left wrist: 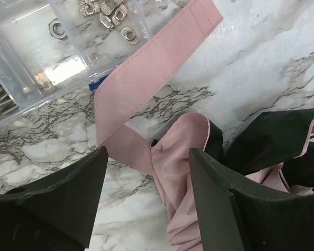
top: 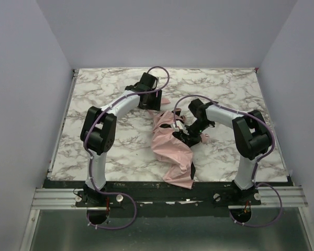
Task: Put away the umbrella
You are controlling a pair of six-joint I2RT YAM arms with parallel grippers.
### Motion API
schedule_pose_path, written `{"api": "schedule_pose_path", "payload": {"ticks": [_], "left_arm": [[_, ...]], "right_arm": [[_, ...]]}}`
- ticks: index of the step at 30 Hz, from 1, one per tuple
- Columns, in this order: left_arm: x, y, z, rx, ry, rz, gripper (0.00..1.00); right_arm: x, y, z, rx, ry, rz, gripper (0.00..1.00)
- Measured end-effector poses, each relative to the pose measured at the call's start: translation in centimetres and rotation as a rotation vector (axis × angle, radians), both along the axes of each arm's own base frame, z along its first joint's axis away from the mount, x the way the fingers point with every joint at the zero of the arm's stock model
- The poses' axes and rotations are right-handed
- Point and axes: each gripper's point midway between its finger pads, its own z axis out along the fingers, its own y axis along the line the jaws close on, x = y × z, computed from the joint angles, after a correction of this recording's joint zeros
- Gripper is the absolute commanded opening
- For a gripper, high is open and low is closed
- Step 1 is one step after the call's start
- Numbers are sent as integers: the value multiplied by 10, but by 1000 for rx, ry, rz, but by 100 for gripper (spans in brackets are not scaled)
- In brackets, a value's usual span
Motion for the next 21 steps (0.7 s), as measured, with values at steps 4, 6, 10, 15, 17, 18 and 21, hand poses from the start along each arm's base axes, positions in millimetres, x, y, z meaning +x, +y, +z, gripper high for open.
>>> {"api": "schedule_pose_path", "payload": {"ticks": [4,6,10,15,17,18,21], "left_arm": [[2,2,4,0,-14,36,66],[0,4,2,-8,-23,53,66],[-18,13,0,-21,-21,77,67],[-25,14,13,-88,-55,98,60],[-20,6,16,-155,-55,93,53],[-19,3,17,-177,-52,87,51],[-14,-10,7,-264,-3,70,51]], "right_arm": [[0,0,0,1,-2,1,1],[-1,0,0,3,-5,1,1],[-1,0,0,3,-6,1,0],[-1,0,-1,3,-6,-1,1],[0,0,-1,3,-7,-1,1],[0,0,-1,3,-7,-2,1],[0,0,-1,3,-8,-5,1]]}}
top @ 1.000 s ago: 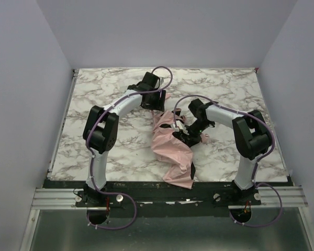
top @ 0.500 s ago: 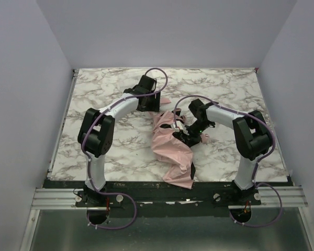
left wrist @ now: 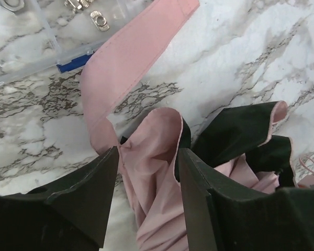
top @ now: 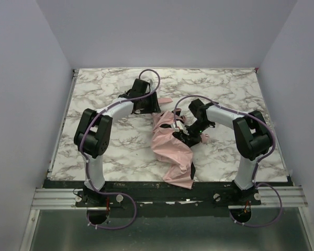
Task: Put away the umbrella
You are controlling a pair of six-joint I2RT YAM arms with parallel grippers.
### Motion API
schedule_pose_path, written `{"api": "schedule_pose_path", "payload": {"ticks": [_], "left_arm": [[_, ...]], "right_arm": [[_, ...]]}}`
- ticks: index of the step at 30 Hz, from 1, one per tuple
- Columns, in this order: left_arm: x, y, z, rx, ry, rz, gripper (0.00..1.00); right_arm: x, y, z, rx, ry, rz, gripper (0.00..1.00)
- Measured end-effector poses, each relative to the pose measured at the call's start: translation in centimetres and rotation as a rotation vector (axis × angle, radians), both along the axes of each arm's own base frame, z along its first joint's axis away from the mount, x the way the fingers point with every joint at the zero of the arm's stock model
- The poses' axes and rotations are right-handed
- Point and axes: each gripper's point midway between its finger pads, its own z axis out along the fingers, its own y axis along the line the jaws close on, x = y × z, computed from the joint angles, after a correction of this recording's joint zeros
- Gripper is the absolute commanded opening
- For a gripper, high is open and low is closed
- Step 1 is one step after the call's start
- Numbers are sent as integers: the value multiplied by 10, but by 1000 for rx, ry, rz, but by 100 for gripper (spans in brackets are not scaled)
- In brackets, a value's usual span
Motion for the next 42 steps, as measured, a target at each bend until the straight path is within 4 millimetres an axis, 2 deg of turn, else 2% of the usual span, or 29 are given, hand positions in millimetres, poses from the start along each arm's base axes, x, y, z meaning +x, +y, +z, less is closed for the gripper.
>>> {"api": "schedule_pose_path", "payload": {"ticks": [5,13,23,28,32,34,36,39,42], "left_arm": [[-1,-4,-23,-39,79,8,54],[-11,4,-24,-36,78,38,56],[3,17,-25,-76,98,78,57],[-5,22,-18,-91,89,89,69],[-24,33,8,-113,40,105,68],[-21,38,21,-137,10,128,66],[-15,42,22,-154,4,152,65],[-7,46,1,-166,68,196,64],[-7,48,-30,-157,165,236,62]], "right_arm": [[0,0,0,-1,1,-3,1],[0,0,0,-2,3,-5,1],[-1,-1,0,-1,1,11,1],[-1,-1,0,-5,11,23,1],[-1,-1,0,-6,15,29,1],[-1,-1,1,-6,14,31,1],[-1,-1,0,-6,14,32,1],[-1,-1,1,-4,10,33,1],[-2,-1,0,-1,1,36,1]]}}
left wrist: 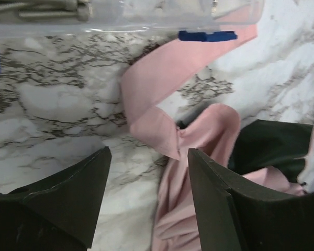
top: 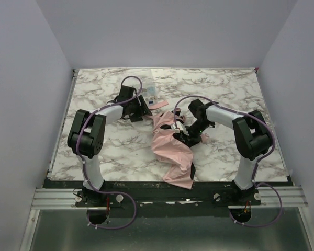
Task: Put away the umbrella
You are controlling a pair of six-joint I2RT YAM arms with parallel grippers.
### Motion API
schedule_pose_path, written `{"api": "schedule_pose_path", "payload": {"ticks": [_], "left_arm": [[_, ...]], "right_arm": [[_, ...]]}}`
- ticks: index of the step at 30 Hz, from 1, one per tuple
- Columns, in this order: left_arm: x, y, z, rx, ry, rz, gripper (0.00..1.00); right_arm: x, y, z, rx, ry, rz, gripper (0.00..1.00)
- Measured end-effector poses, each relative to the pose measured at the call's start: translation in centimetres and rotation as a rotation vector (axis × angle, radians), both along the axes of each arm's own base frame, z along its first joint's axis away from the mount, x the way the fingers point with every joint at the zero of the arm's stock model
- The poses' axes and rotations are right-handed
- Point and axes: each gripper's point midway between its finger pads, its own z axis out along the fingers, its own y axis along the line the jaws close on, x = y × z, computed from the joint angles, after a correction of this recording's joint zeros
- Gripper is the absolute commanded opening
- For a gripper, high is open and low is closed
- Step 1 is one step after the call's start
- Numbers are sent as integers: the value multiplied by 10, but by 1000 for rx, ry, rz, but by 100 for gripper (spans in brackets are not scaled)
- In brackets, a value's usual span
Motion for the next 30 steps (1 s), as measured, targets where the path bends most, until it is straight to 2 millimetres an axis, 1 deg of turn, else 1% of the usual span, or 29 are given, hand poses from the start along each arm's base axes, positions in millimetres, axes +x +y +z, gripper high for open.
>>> {"api": "schedule_pose_path", "payload": {"ticks": [1,2,7,10,11,12,13,15,16,18,19,23,27,30], "left_arm": [[-2,0,-6,3,25,5,61],[-2,-2,-8,-8,39,9,61],[4,-5,1,-36,56,39,56],[3,-9,-3,-50,79,44,54],[2,-10,-5,-52,94,47,52],[1,-12,-8,-51,108,47,46],[0,-13,-9,-51,115,48,44],[-1,-19,-9,-53,123,38,36],[-2,-23,-8,-55,123,34,28],[-5,-30,-7,-58,127,20,16],[-6,-32,-6,-61,129,17,15],[-6,-51,-2,-91,134,-32,14],[1,-68,1,-131,140,-84,11],[8,-81,10,-174,136,-134,11]], "right_arm": [[0,0,0,0,-6,1,1],[0,0,0,1,-9,2,0],[0,0,0,4,-22,3,1],[1,1,2,8,-29,3,1],[2,1,2,10,-33,3,1],[2,1,2,11,-37,3,0],[1,1,2,13,-42,4,1],[0,-1,1,15,-47,6,1],[-1,-1,0,16,-52,9,1],[-2,-2,0,23,-68,20,1],[-2,-2,0,25,-75,25,1],[-4,-3,0,30,-97,37,0],[-5,-3,0,37,-113,40,0],[-6,-4,0,40,-122,40,1]]}}
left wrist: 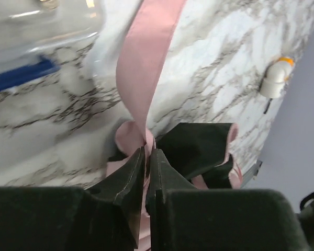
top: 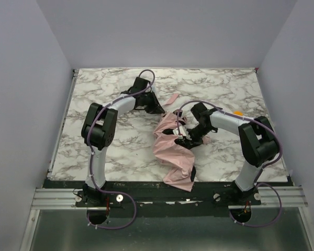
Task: Put away the umbrella
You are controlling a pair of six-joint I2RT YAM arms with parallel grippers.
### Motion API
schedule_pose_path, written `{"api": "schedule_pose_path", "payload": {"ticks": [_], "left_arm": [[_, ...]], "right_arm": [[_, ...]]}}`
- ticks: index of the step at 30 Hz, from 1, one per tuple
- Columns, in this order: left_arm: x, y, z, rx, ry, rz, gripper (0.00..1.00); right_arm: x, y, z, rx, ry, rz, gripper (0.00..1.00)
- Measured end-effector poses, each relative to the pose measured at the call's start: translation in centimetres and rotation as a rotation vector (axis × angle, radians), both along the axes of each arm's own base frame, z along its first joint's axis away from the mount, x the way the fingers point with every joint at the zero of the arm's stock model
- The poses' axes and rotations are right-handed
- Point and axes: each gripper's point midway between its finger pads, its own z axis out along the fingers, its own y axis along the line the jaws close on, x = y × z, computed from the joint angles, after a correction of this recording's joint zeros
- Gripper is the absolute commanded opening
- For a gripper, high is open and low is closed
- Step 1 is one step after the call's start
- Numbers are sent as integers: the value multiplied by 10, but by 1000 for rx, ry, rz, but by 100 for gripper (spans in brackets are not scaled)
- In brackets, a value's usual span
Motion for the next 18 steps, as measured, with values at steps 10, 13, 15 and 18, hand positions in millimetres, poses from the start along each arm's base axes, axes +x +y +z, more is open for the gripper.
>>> {"api": "schedule_pose_path", "payload": {"ticks": [10,13,15,18], "left_arm": [[58,-49,68,-180,-133,-177,20],[69,-56,84,-214,-164,-201,20],[75,-58,91,-238,-173,-211,20],[85,-58,92,-260,-170,-207,26]], "right_arm": [[0,0,0,2,-9,-35,1],[0,0,0,0,-4,-45,0],[0,0,0,-1,-1,-51,0],[1,0,-1,-5,8,-62,1]]}}
